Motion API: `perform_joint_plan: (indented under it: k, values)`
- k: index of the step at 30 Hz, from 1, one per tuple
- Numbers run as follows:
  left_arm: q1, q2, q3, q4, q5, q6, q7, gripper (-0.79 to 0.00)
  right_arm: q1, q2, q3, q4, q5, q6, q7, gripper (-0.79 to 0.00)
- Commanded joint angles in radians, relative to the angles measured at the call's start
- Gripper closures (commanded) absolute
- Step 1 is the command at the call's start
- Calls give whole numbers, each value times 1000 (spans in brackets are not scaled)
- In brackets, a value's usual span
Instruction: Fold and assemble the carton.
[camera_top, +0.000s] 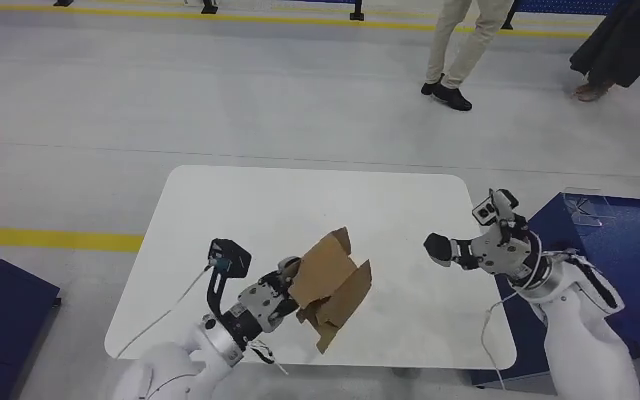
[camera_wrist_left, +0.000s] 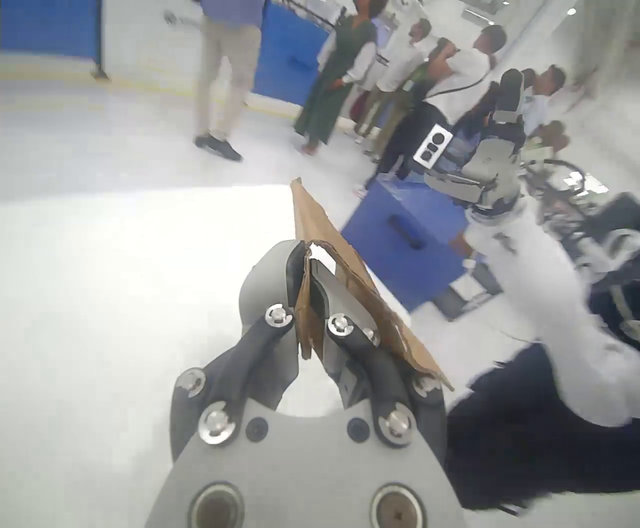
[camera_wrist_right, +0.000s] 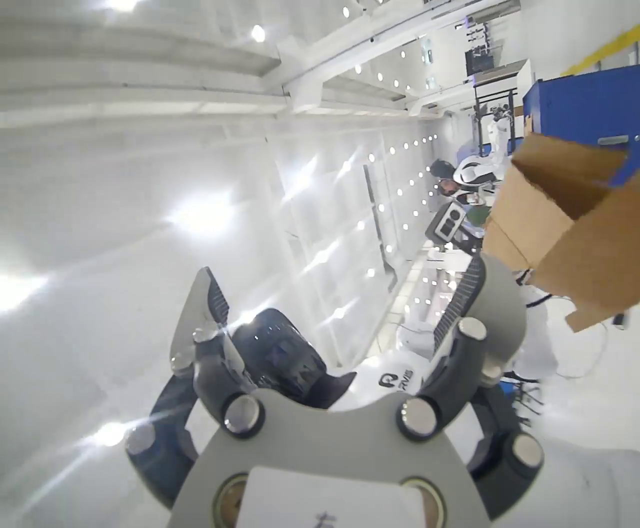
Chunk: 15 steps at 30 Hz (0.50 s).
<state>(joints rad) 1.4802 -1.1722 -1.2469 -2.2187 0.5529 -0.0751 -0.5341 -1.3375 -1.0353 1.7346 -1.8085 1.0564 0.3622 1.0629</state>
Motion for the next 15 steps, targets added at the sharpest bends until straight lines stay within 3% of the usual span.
perform_joint_plan:
  k: [1, 3, 7, 15]
  values:
    - [-18, -1, -17, 26, -233, 15, -79, 0, -1, 3, 13, -11, -45, -67, 60, -785]
    - [-34, -3, -34, 57, -377, 39, -124, 0, -5, 3, 13, -23, -57, -125, 90, -785]
    - [-71, -5, -51, 132, -591, 71, -188, 0, -8, 3, 9, -29, -60, -136, 94, -785]
    - [-71, -5, -51, 132, -591, 71, -188, 0, -10, 3, 7, -41, -75, -148, 81, -785]
